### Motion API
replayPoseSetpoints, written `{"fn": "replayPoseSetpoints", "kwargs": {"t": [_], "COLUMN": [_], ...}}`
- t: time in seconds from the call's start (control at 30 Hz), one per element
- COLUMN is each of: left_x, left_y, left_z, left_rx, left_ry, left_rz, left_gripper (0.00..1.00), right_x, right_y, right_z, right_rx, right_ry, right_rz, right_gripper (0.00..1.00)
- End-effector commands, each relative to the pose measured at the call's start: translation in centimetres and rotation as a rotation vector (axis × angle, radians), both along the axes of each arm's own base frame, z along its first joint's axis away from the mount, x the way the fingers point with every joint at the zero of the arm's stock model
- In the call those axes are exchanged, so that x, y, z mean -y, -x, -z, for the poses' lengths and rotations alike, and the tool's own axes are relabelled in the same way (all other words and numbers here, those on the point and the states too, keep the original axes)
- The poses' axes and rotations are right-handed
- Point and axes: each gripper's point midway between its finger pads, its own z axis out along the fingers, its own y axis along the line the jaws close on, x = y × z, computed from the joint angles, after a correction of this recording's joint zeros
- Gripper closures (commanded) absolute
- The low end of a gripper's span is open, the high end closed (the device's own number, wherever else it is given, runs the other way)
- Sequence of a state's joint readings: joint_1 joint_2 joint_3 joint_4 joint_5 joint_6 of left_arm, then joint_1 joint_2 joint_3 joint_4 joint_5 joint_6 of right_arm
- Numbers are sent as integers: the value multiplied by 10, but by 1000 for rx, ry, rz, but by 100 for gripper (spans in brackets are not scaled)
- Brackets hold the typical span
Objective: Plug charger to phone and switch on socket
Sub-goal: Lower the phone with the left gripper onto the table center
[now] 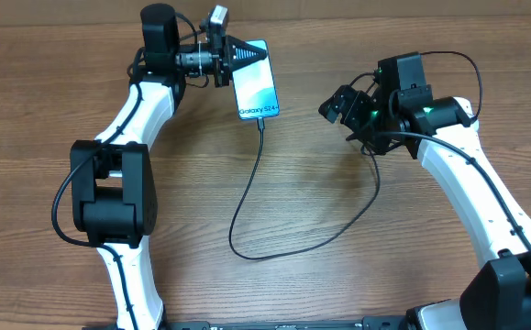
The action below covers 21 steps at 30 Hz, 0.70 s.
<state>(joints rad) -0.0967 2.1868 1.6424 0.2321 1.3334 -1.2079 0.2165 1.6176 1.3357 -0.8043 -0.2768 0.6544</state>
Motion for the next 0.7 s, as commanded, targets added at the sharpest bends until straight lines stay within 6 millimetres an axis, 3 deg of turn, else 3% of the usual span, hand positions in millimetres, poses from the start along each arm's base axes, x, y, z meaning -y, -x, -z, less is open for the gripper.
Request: {"fn": "replayPoseSetpoints", "kwargs": {"t": [0.0,0.27,0.67], "left_x": [-4,-11,1], "left_y": [-9,1,21], "left_z": [9,77,101], "left_rx": [57,-69,-3], "left_ry": [-50,-285,-404], "left_rz": [-50,-126,-56], "left_gripper": [96,96,96], "right_x": [3,3,3], "right_y": [-2,-3,-4], "right_z": [-13,-14,-14], "right_rx": [46,54,59], "right_ry": [11,16,16], "right_rz": [-9,-19,-19], "right_gripper": [2,2,2]}}
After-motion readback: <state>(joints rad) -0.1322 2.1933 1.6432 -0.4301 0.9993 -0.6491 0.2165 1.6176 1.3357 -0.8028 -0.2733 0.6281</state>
